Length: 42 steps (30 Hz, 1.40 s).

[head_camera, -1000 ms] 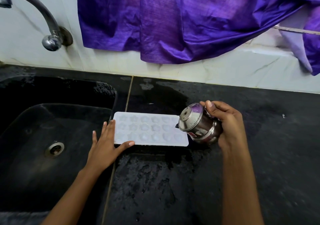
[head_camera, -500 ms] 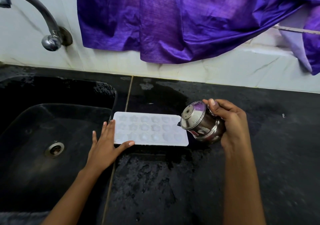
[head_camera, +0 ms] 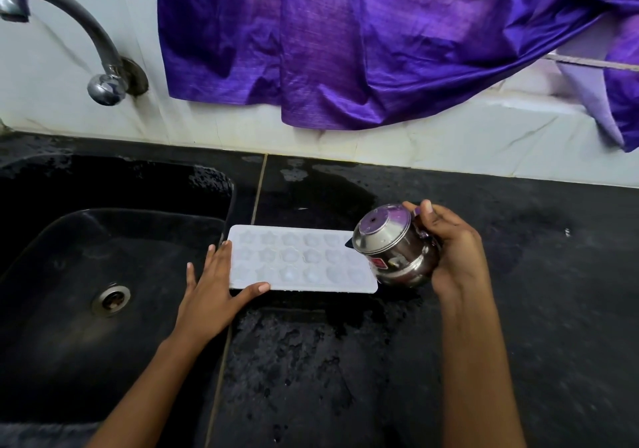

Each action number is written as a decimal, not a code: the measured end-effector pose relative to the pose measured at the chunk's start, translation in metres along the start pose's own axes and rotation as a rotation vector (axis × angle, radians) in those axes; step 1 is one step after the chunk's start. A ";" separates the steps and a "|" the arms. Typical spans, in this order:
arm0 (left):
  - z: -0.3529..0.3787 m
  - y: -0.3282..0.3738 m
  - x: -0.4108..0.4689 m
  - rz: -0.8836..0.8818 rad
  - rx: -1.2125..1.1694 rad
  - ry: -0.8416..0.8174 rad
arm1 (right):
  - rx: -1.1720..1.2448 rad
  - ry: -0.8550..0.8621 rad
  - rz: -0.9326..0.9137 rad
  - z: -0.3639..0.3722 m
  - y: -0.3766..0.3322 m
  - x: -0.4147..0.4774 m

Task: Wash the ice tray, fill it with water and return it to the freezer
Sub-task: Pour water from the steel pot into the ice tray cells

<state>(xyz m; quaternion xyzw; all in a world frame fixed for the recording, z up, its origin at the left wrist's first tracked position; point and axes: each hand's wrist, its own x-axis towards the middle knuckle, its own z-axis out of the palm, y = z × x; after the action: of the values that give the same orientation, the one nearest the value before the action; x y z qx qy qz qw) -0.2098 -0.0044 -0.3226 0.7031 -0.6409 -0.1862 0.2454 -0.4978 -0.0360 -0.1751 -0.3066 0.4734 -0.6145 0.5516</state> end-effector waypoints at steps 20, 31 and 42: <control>0.000 0.001 -0.001 0.003 0.000 0.004 | -0.151 -0.052 -0.007 0.024 0.009 -0.007; -0.001 0.001 -0.001 -0.002 0.014 0.001 | -0.210 -0.044 -0.038 0.027 0.006 -0.011; -0.001 0.001 -0.002 -0.003 0.011 0.004 | -0.207 -0.039 -0.068 0.027 0.002 -0.013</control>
<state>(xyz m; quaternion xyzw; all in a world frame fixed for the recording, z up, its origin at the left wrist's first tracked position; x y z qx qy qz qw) -0.2107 -0.0027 -0.3213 0.7058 -0.6403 -0.1816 0.2426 -0.4700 -0.0304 -0.1648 -0.3897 0.5126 -0.5748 0.5050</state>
